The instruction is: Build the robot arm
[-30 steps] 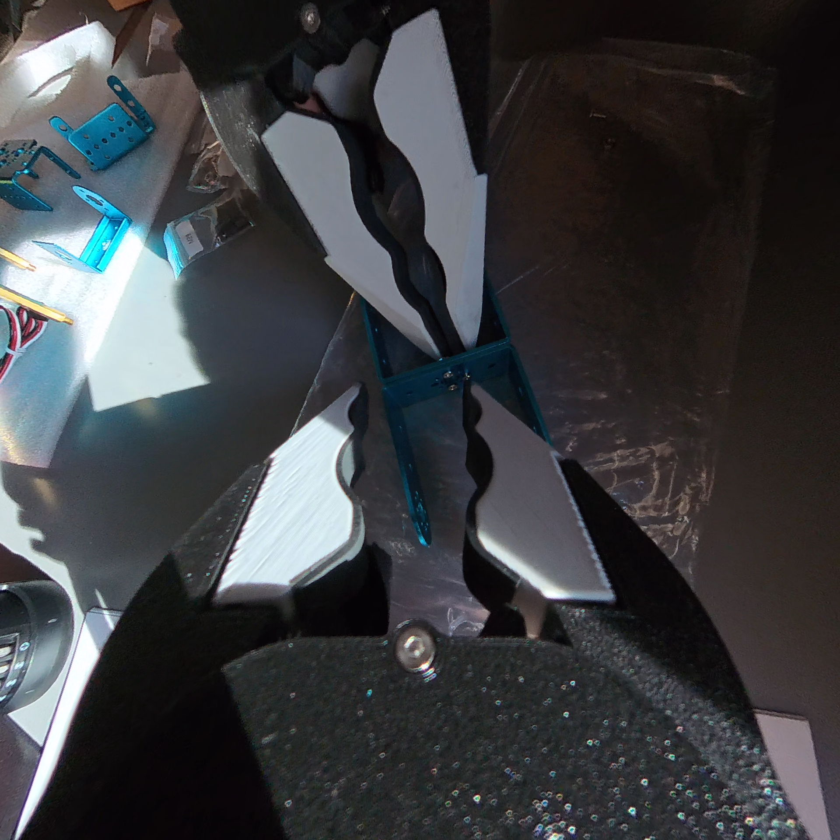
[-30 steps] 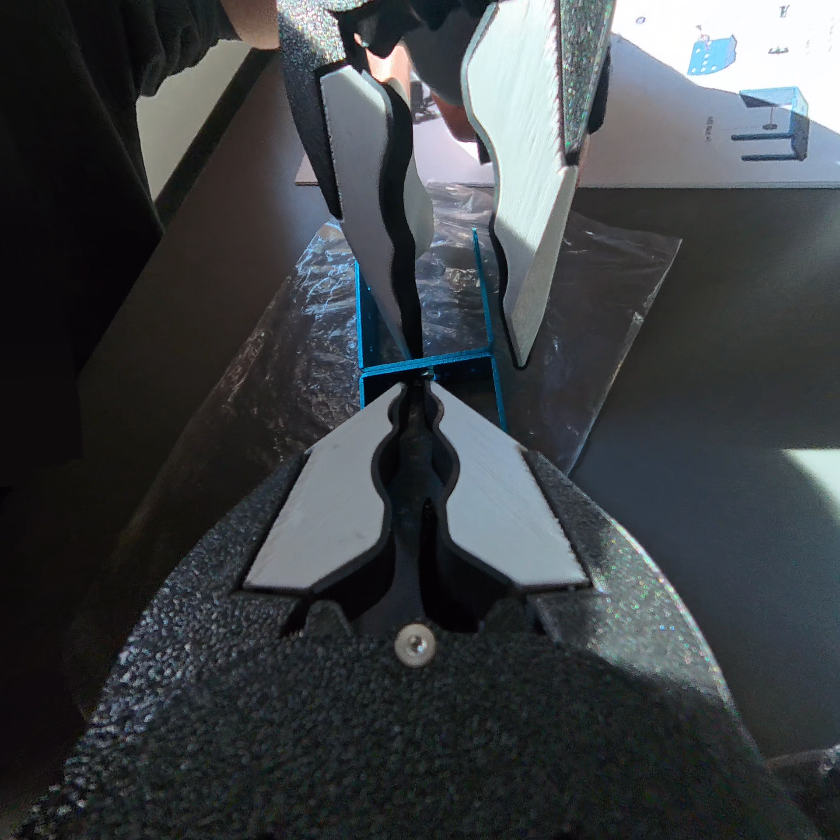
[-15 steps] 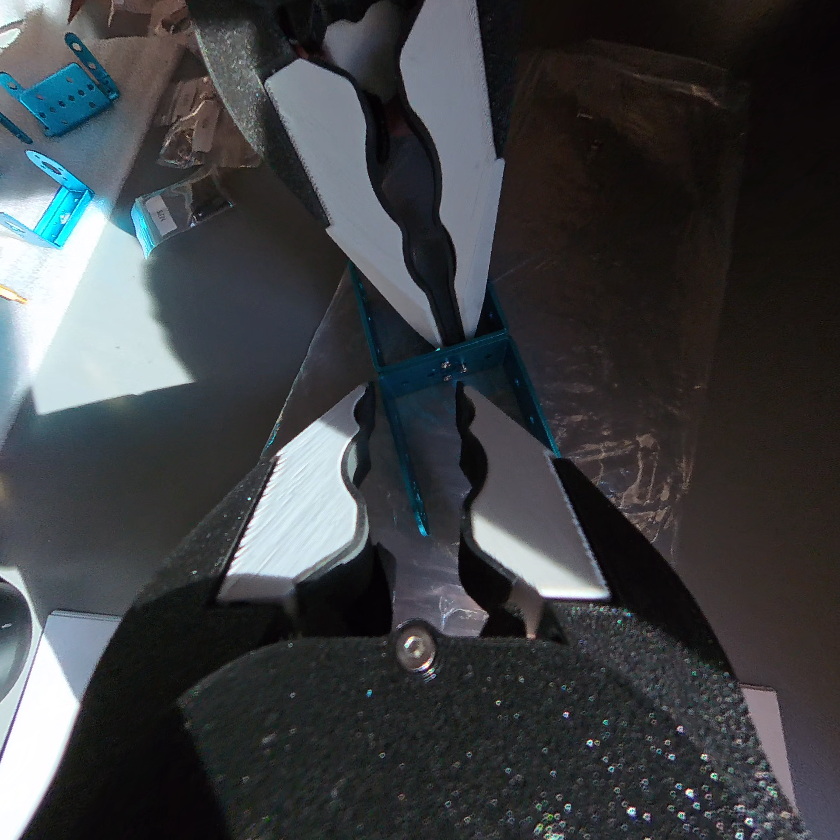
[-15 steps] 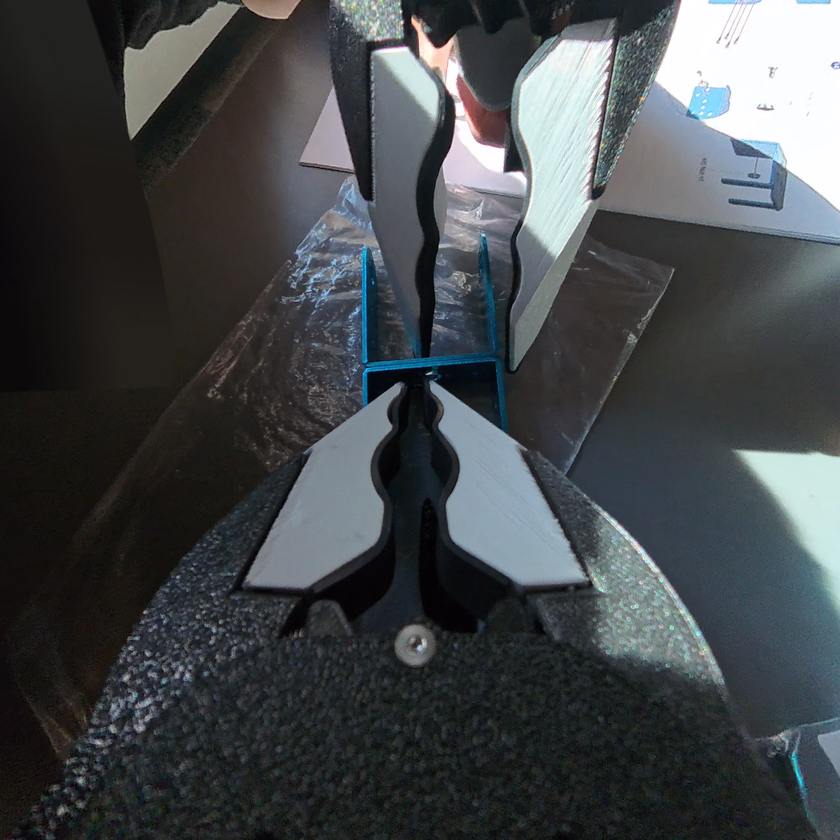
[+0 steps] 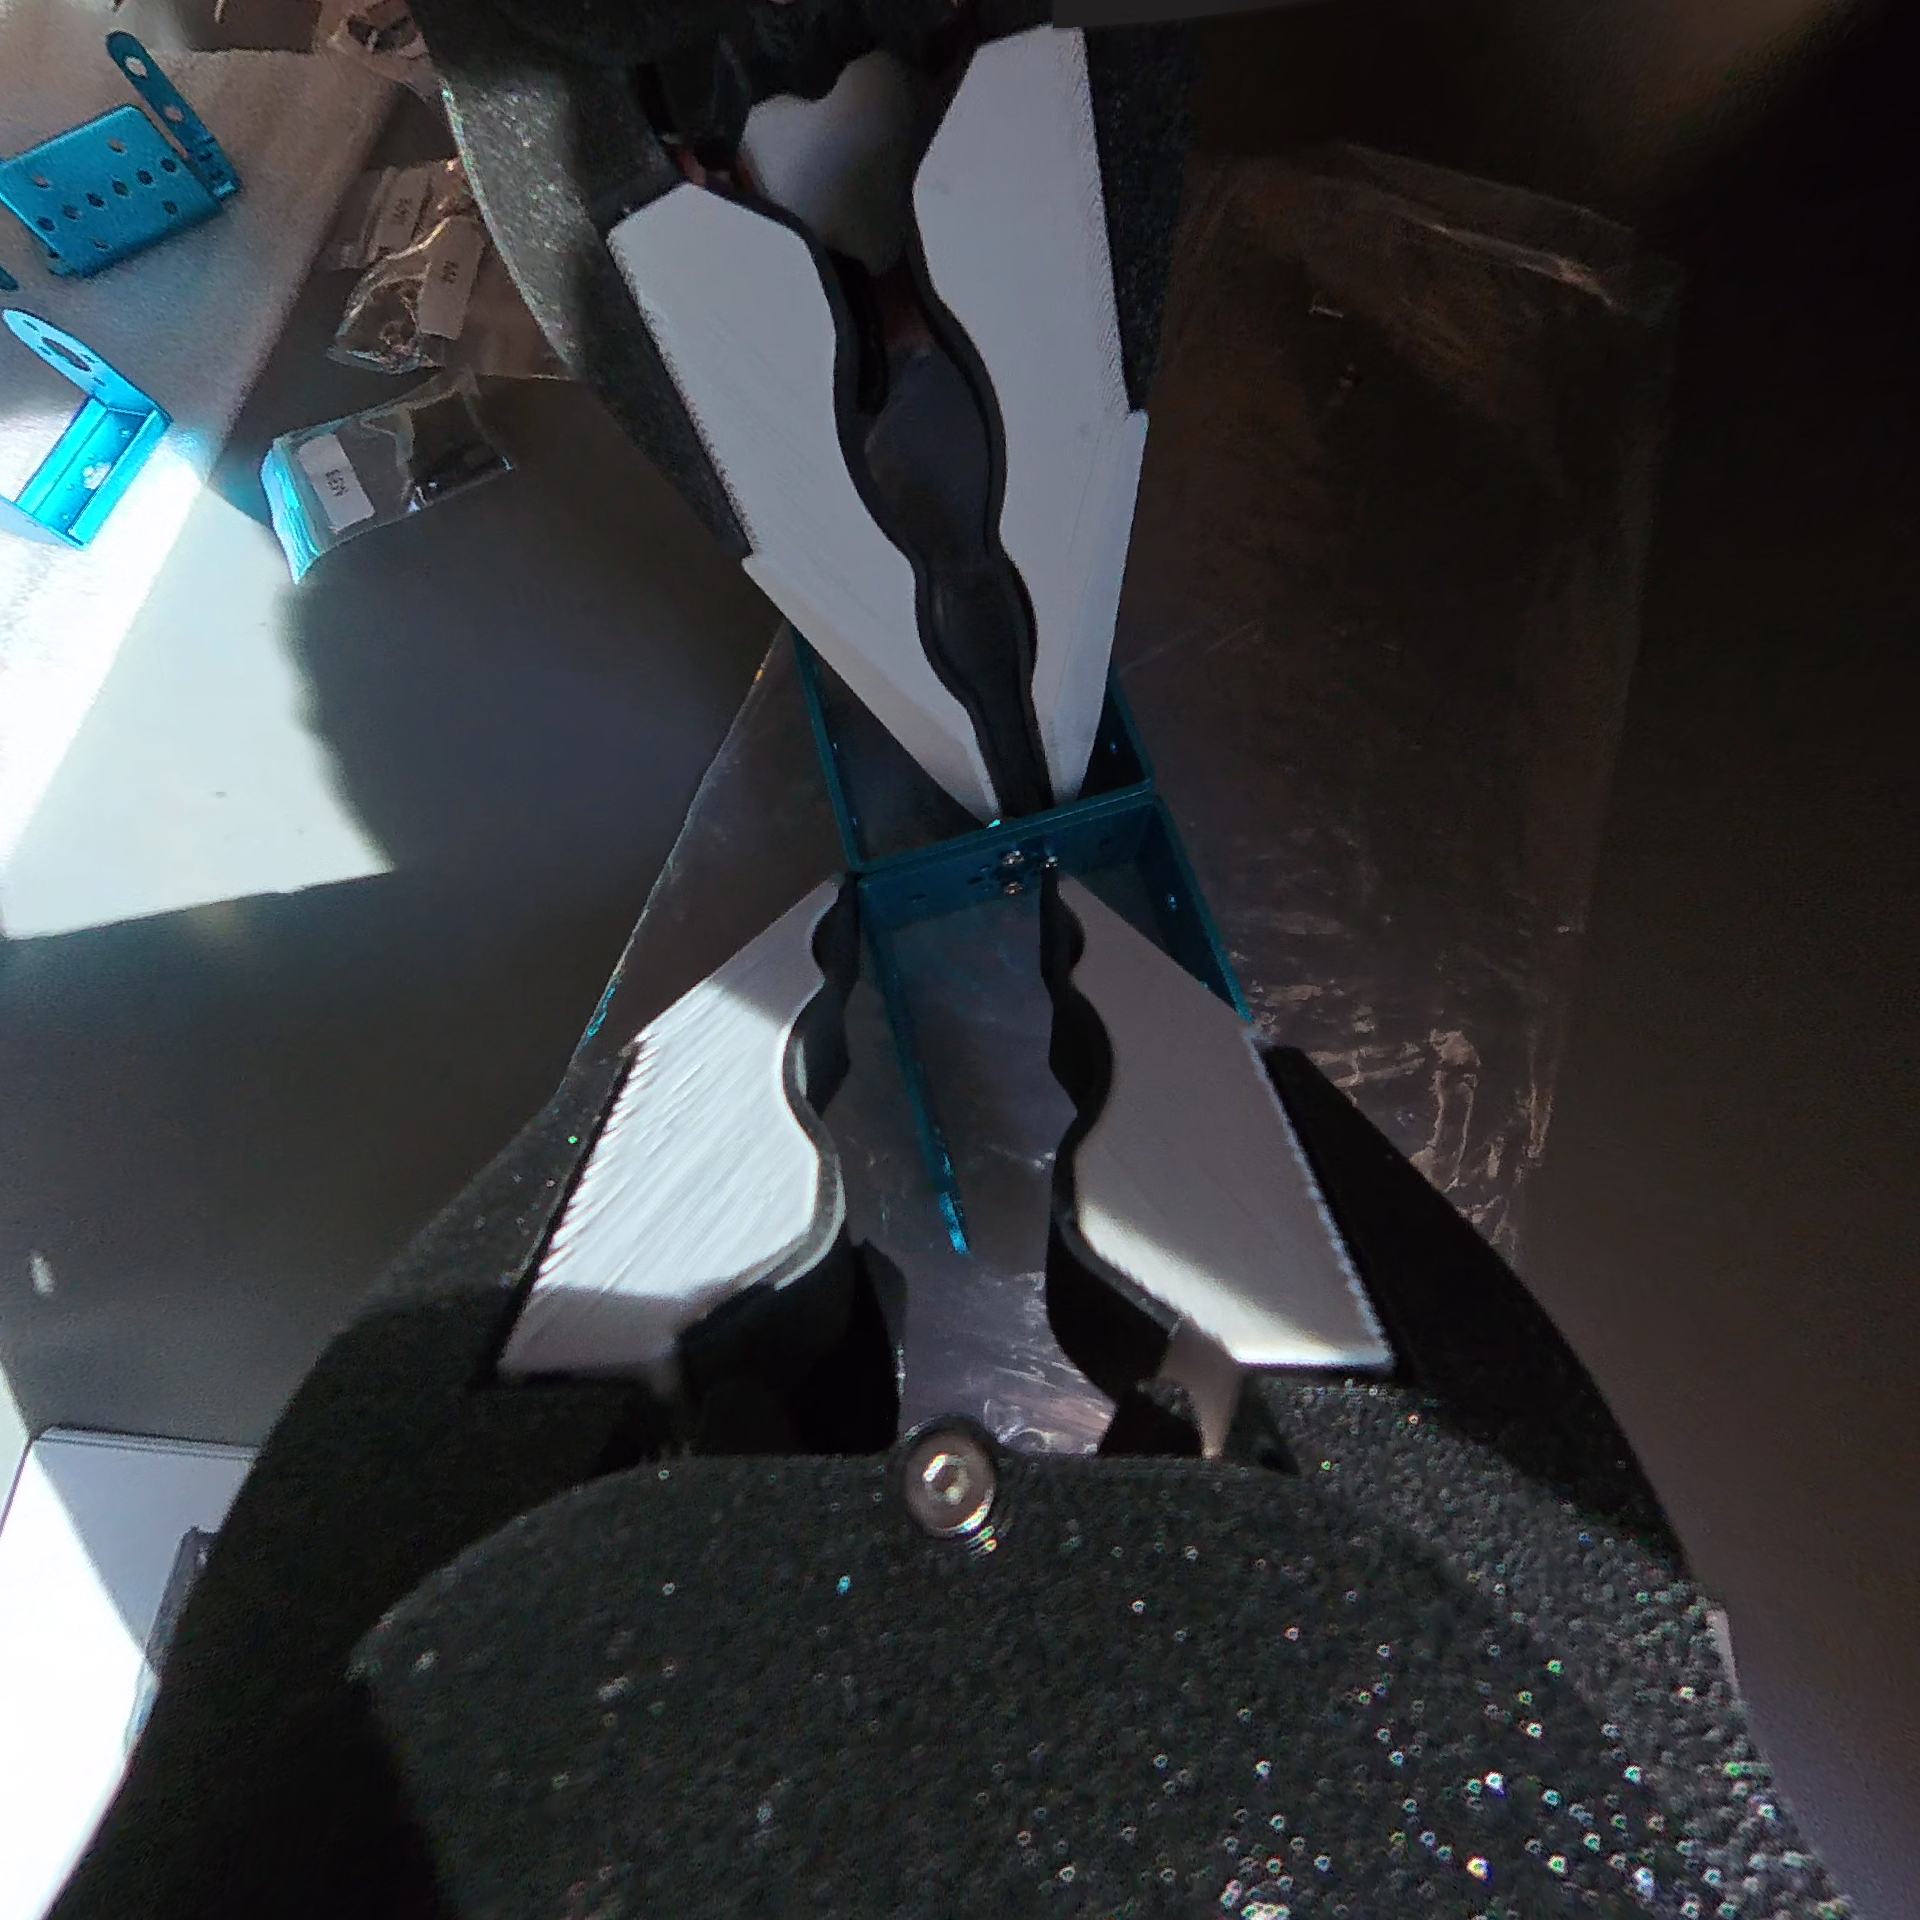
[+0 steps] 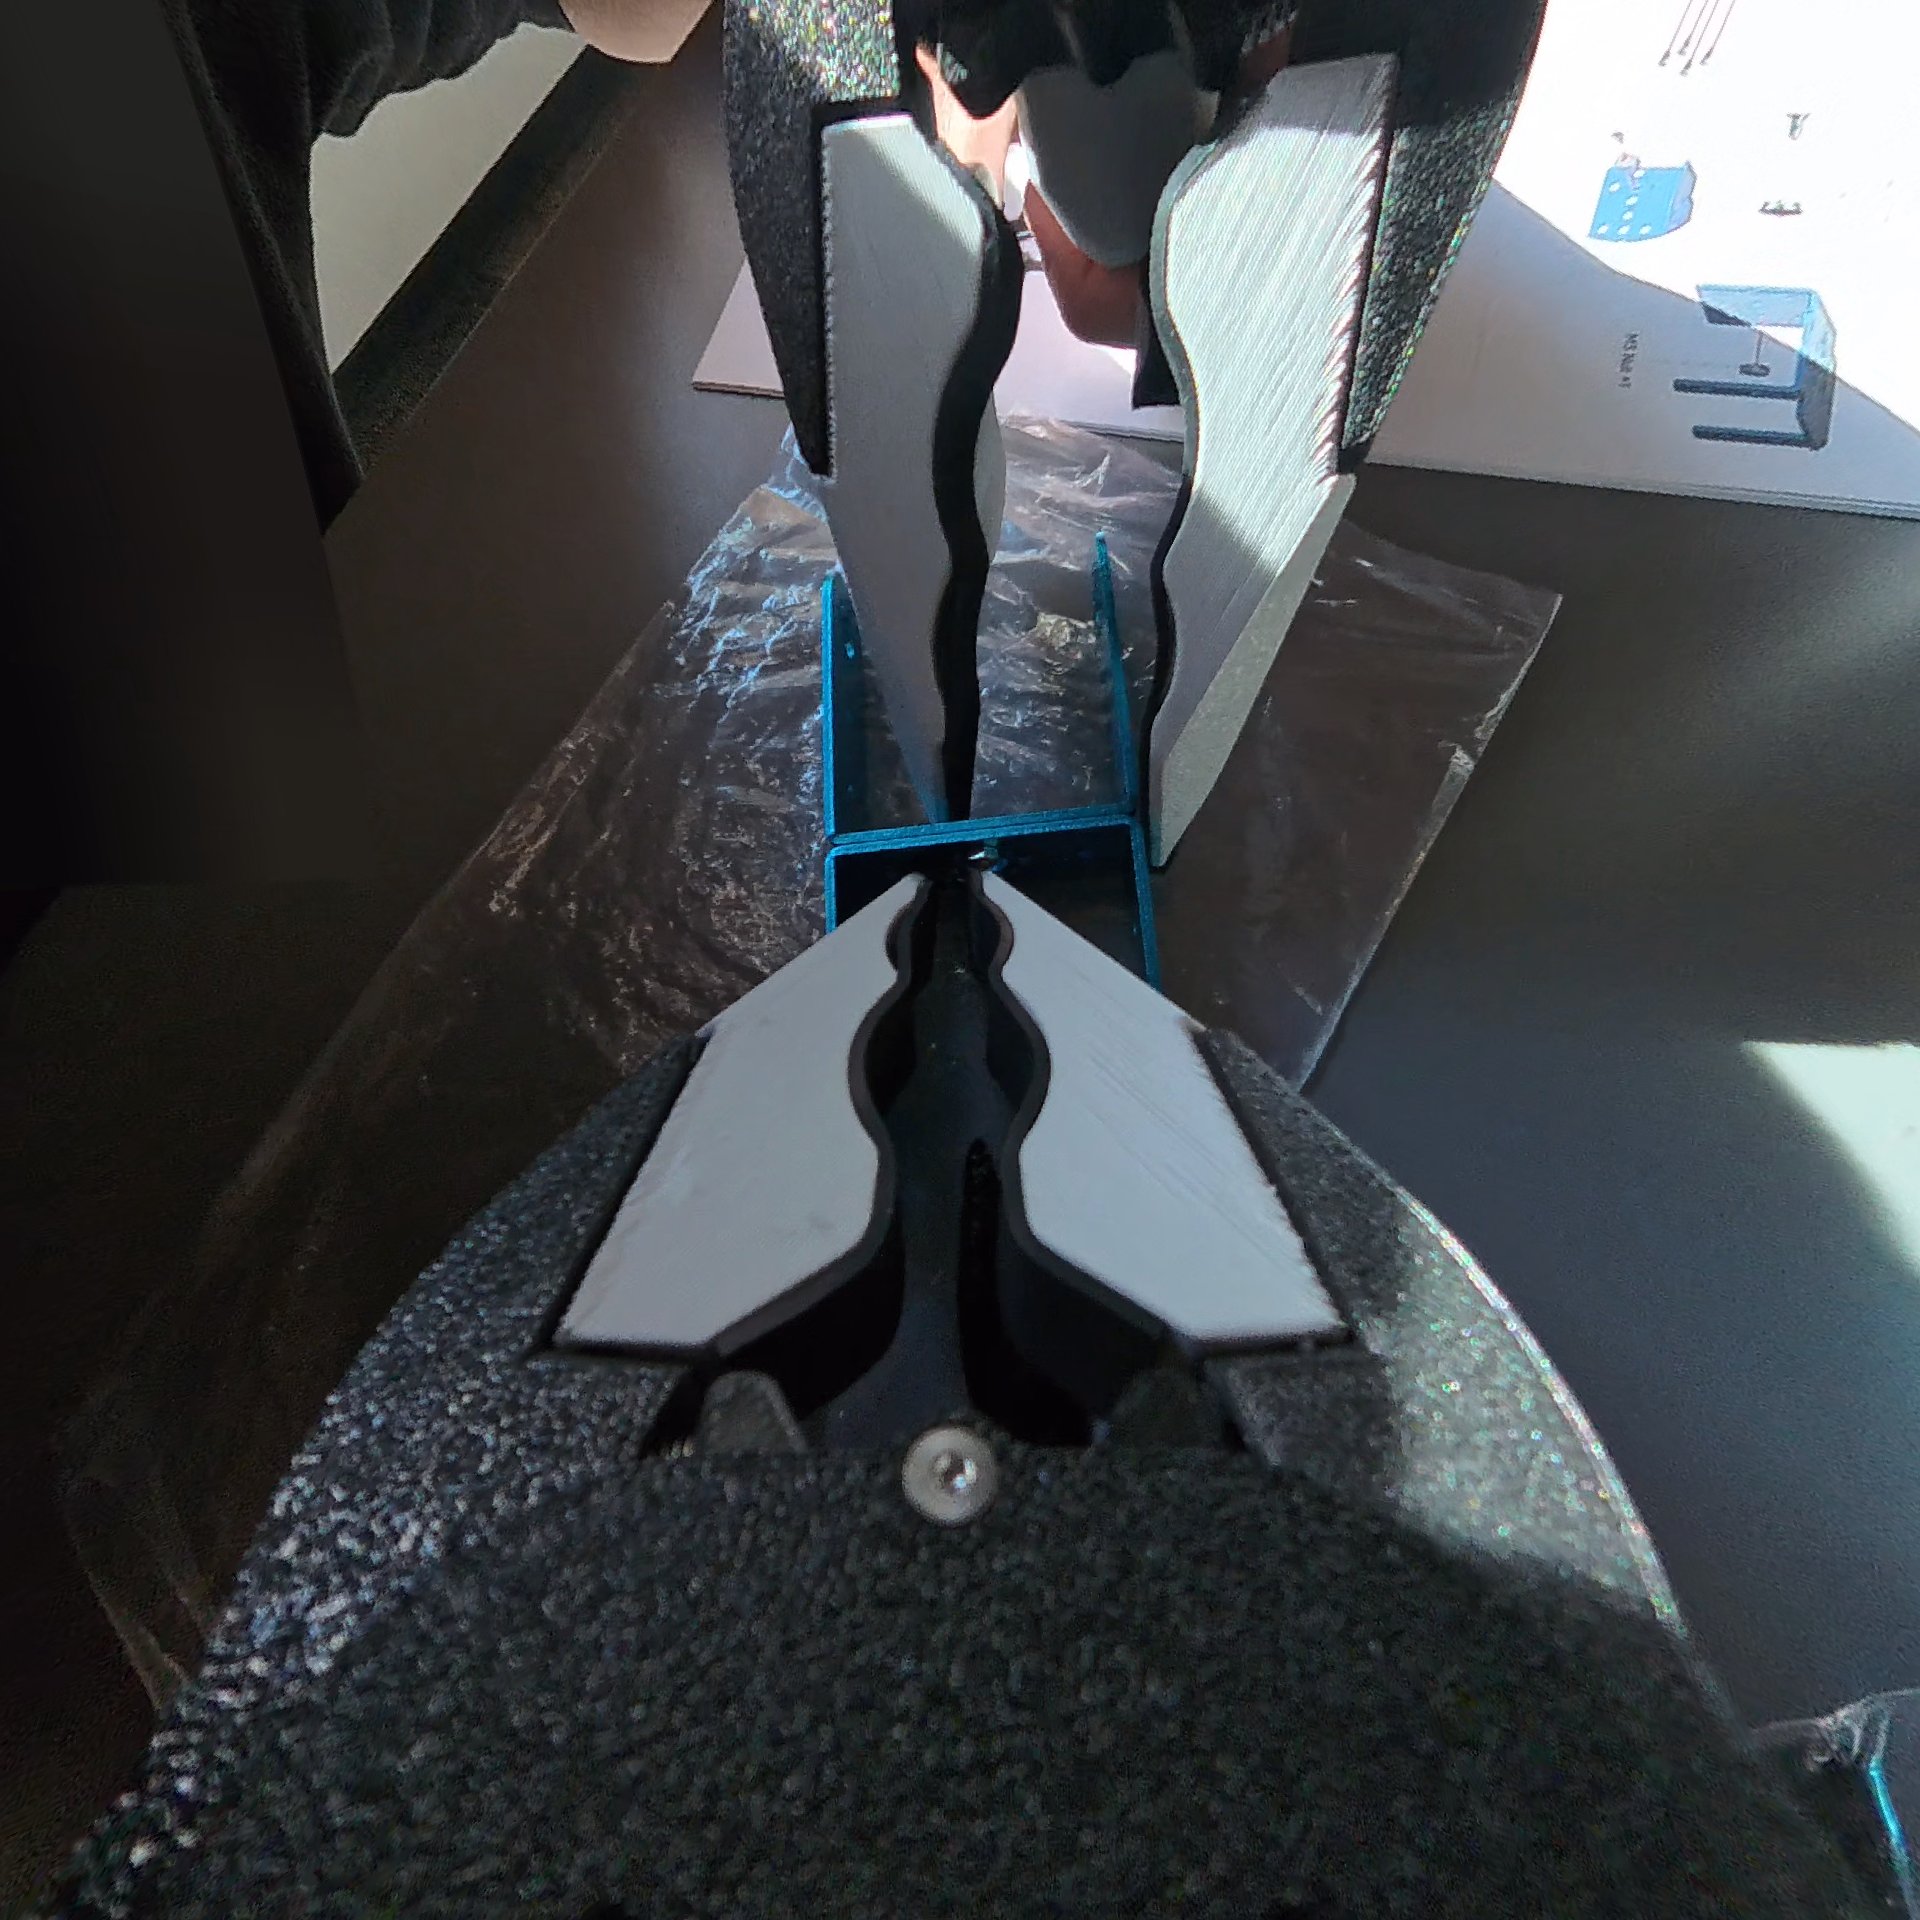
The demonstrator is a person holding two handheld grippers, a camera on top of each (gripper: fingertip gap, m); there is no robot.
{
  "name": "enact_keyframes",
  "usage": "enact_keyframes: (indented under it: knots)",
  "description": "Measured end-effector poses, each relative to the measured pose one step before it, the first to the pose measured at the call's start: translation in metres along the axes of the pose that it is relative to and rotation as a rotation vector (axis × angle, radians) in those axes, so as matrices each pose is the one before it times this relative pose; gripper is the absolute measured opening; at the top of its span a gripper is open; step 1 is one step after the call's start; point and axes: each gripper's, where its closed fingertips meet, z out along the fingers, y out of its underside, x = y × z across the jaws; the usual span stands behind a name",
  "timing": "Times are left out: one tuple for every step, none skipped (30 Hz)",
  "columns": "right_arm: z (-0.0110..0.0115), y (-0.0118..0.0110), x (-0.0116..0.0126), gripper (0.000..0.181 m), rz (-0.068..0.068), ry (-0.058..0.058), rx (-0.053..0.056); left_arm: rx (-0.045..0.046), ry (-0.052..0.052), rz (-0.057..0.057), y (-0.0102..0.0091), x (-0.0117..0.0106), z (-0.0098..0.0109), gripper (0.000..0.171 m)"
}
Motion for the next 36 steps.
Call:
enact_keyframes:
  knots:
    - [-0.00001,-0.00007,-0.00004,0.005,0.0029,-0.0029,0.0014,-0.00045,0.0018,-0.0017,0.00002,0.00006,0.00005,0.034]
    - [0.00009,-0.00007,0.00002,0.005,0.0031,-0.0025,0.0019,0.00017,-0.0001,-0.0002,-0.0001,0.0,-0.00005,0.034]
    - [-0.00002,0.00003,-0.00002,0.005,0.0029,-0.0028,0.0018,-0.00018,-0.0012,0.0012,-0.00001,0.00009,0.00014,0.034]
    - [-0.00012,-0.00011,-0.0001,0.005,0.0026,-0.0029,0.0015,-0.00018,-0.0011,0.0016,-0.00003,0.00002,0.00001,0.034]
    - [-0.00003,0.00009,-0.00002,0.004,0.0005,-0.0009,0.0004,-0.00071,-0.0004,0.0003,0.00006,0.00005,0.00014,0.034]
    - [0.00004,-0.00003,-0.00006,0.005,-0.0014,-0.0001,0.0003,-0.00034,0.0001,-0.0005,-0.00001,0.0001,0.00004,0.034]
    - [-0.00005,-0.00013,0.00013,0.004,-0.0013,0.0009,0.0008,-0.00011,-0.0004,-0.0009,-0.00002,-0.00007,0.00004,0.034]
    - [-0.0001,0.00005,0.00027,0.005,-0.0017,0.0016,0.0007,-0.0004,-0.0003,-0.0013,0.00002,-0.00026,0.00005,0.034]
    - [-0.00015,0.00009,0.0002,0.005,0.001,-0.0006,0.0013,-0.00044,0.0,-0.0012,0.00013,-0.00013,0.00007,0.034]
    - [-0.00018,-0.00012,0.00016,0.004,0.0043,-0.0016,0.0017,0.00015,-0.0008,-0.0002,0.00007,-0.00007,-0.0001,0.034]
    - [-0.00037,-0.00021,0.00058,0.004,0.0038,-0.0002,0.0026,0.00009,-0.0003,-0.0004,0.00004,-0.00007,-0.00005,0.034]
    - [-0.00039,-0.00019,0.00025,0.004,0.004,-0.0019,0.0029,-0.00003,0.0002,-0.0003,0.00003,-0.00009,-0.00002,0.034]
    - [-0.00002,0.00009,0.00025,0.004,0.0054,-0.0033,0.0011,-0.00036,-0.0003,0.0003,0.00007,0.00001,0.0001,0.034]
    - [-0.00001,0.00002,0.00013,0.004,0.0057,-0.0029,0.0005,-0.00011,-0.0009,0.0007,-0.00001,-0.00004,0.00001,0.034]
    - [0.00004,-0.00004,-0.00013,0.005,0.004,-0.002,0.0004,-0.00013,-0.0006,0.0006,0.00005,-0.00004,-0.00006,0.034]
    - [0.00006,0.00002,0.00009,0.005,0.0007,-0.0001,0.0002,-0.00016,0.0003,-0.0006,-0.00001,0.0,0.00004,0.034]
    - [-0.00005,0.00007,-0.00004,0.005,0.0,0.0002,-0.0001,-0.00008,0.0002,-0.0001,0.00001,0.00004,-0.00001,0.034]
    - [0.0,0.0,0.00007,0.005,0.0001,0.0006,0.0,0.00001,-0.0002,0.0003,0.00011,0.00004,0.00002,0.034]
    - [-0.00005,-0.00004,0.00001,0.005,-0.0003,0.001,-0.0001,-0.00018,-0.0002,-0.0001,-0.00001,-0.0001,0.00003,0.034]
    - [0.00002,0.00001,-0.00004,0.005,-0.0004,0.0005,0.0,0.00001,0.0003,-0.0002,0.0,0.00006,0.0,0.034]
    - [-0.0001,-0.0001,-0.00007,0.005,0.0013,-0.0002,0.0004,0.00011,0.0001,-0.0001,0.00004,-0.00004,-0.00005,0.034]
    - [-0.00006,-0.00006,0.00005,0.005,0.001,-0.0001,0.0009,0.00003,0.0001,-0.0001,0.0,0.00001,0.0,0.034]
    - [0.00007,0.00003,0.00002,0.004,0.0011,-0.0009,-0.0002,-0.00006,0.0008,-0.0007,0.00003,0.00002,-0.00002,0.034]
    - [-0.00004,0.00002,-0.00004,0.004,0.0034,-0.0022,0.0003,0.00015,0.0001,0.0001,-0.00002,0.00001,0.00001,0.034]
    - [-0.00011,-0.00008,0.00002,0.004,0.0051,-0.0029,0.0014,-0.00016,-0.0006,0.0002,-0.00003,-0.00004,0.00005,0.034]
    - [-0.00012,-0.00007,-0.00005,0.004,0.007,-0.005,0.0018,-0.00029,-0.0002,0.0,0.00012,-0.00002,0.00004,0.034]
    - [-0.00012,-0.00002,-0.00002,0.005,0.0093,-0.0058,0.0016,-0.00038,-0.0004,0.0003,0.0,-0.00002,0.00003,0.034]
    - [0.00004,-0.00004,0.00006,0.004,0.0097,-0.0052,0.0015,-0.00048,-0.0014,0.0007,0.00006,-0.00004,0.0001,0.034]
    - [-0.00015,-0.00008,0.00011,0.004,0.0069,-0.0039,0.0016,-0.00076,-0.0008,-0.0001,0.00007,-0.00019,-0.00001,0.034]
    - [-0.00001,0.00002,0.00001,0.004,0.0045,-0.0019,0.0009,-0.00088,-0.0002,-0.0006,0.00011,0.0,0.00011,0.034]
    - [-0.00007,-0.00002,0.0,0.004,0.0071,-0.0022,0.0012,-0.00101,0.0004,-0.0006,0.00012,-0.00013,0.00013,0.034]
    - [0.00008,-0.0001,0.00008,0.004,0.0081,-0.0022,0.0014,-0.00242,0.0003,-0.001,0.00041,-0.00006,0.00023,0.034]
    - [-0.00017,-0.00036,0.00005,0.003,0.0118,-0.0039,0.0036,-0.00464,-0.0021,0.0003,0.00071,-0.00024,0.0005,0.033]
    - [-0.00002,-0.00005,0.00005,0.003,0.0148,-0.0056,0.0025,-0.0053,-0.0017,0.0024,0.0006,-0.00001,0.00065,0.033]
    - [-0.00007,-0.00018,0.00005,0.003,0.0139,-0.0058,0.0027,-0.00213,-0.0024,0.0041,0.00021,0.00005,0.00032,0.033]
    - [0.0,0.00005,-0.00022,0.004,0.0102,-0.0053,0.0016,0.00051,-0.0006,0.0034,-0.00005,0.00034,-0.00007,0.033]
